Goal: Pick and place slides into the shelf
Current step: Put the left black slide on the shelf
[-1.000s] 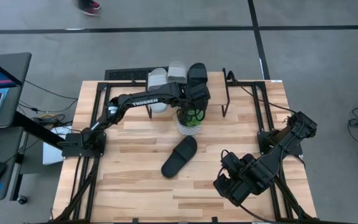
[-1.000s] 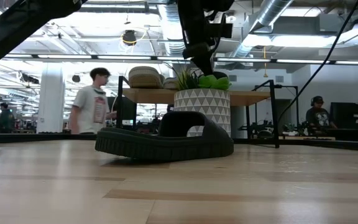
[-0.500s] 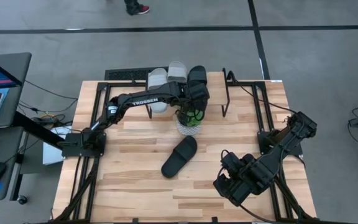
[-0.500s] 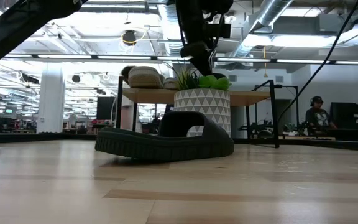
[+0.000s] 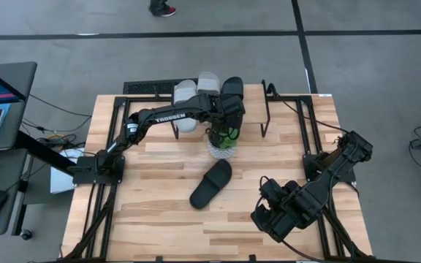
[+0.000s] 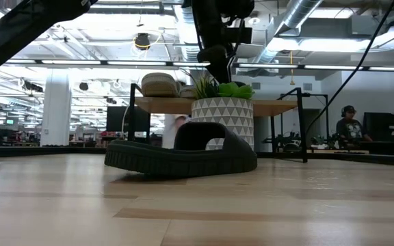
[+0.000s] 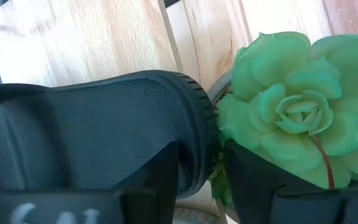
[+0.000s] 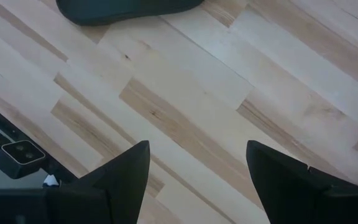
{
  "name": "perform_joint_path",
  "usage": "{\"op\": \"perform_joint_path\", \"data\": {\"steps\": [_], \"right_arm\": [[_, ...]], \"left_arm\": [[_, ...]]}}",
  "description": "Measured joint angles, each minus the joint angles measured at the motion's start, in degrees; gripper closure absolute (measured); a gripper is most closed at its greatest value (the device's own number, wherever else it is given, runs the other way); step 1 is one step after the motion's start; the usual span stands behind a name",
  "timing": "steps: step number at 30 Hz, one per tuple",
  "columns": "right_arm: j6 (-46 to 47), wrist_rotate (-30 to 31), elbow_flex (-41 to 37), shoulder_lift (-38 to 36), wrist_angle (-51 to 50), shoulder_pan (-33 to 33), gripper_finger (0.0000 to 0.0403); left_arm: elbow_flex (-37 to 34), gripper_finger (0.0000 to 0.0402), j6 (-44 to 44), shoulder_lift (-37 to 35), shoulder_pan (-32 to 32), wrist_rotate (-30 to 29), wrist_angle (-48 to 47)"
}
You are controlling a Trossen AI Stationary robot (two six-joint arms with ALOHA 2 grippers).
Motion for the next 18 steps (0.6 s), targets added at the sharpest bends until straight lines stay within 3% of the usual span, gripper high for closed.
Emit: {"op": "perform_joint_path", "data": {"steps": [8, 18], "right_arm": [[-0.07, 0.04, 0.0, 0.0, -0.15, 0.0, 0.0143], [-0.18, 0.07, 0.0, 0.0, -0.15, 0.0, 0.0143]], "left_arm": [[0.02, 0.0236, -0.72, 0.0, -0.08, 0.82, -0.9], [0.04, 0.023, -0.72, -0.02, -0.59, 0.79, -3.34]]}}
